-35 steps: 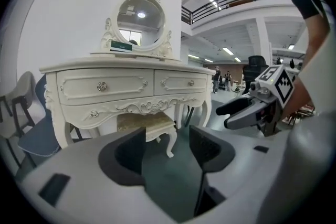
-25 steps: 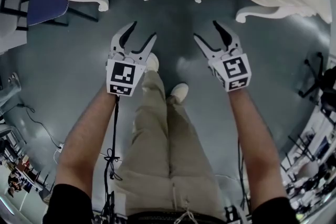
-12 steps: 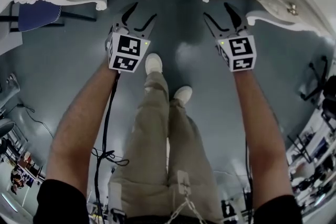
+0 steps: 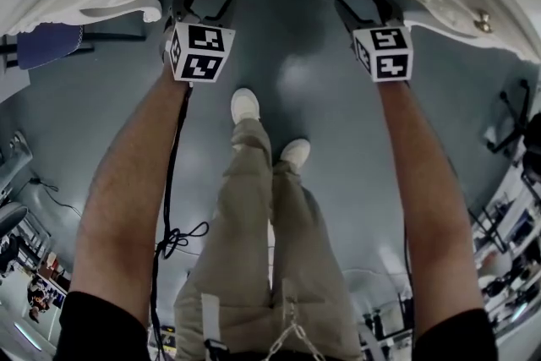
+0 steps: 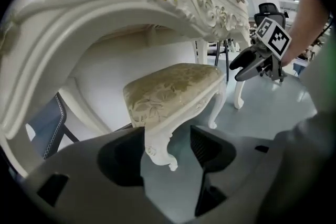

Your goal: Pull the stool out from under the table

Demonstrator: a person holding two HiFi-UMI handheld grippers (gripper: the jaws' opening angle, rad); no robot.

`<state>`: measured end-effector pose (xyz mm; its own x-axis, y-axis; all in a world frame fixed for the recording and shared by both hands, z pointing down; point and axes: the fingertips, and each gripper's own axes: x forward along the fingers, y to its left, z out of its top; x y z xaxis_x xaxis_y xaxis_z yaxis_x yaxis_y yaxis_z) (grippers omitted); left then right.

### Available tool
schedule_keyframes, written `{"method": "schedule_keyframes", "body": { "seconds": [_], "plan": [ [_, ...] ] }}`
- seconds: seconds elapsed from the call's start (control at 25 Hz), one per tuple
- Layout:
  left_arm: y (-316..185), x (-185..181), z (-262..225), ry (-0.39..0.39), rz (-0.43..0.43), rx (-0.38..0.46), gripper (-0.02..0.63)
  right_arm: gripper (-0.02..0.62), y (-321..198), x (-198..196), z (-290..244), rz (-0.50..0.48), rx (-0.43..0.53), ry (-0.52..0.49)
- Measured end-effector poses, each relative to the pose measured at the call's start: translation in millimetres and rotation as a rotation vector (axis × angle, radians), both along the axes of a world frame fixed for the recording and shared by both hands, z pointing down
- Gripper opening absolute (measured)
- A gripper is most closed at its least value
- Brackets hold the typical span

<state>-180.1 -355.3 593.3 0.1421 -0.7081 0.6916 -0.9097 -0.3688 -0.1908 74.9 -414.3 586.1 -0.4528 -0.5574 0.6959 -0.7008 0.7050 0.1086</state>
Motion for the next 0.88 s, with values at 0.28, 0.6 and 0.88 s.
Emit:
{"method": "schedule_keyframes", "body": {
  "seconds": [0.28, 0.6, 0.88],
  "plan": [
    [-19.5, -27.6, 18.4, -0.071, -0.023, -0.05, 0.255, 0.291, -36.0, 0.3, 12.8, -0.052, 0.018, 0.146],
    [-32.2, -29.2, 38.9, -0.106, 0.055, -0.113, 0.258, 0.293, -49.7, -1.5, 24.7, 0.003, 0.013, 0.159],
    [-31.9, -46.7, 38.7, -0.105, -0.029, -0.113, 0.258, 0.291, 2.3, -9.9, 22.3, -0.091, -0.036, 0.146]
  ]
}}
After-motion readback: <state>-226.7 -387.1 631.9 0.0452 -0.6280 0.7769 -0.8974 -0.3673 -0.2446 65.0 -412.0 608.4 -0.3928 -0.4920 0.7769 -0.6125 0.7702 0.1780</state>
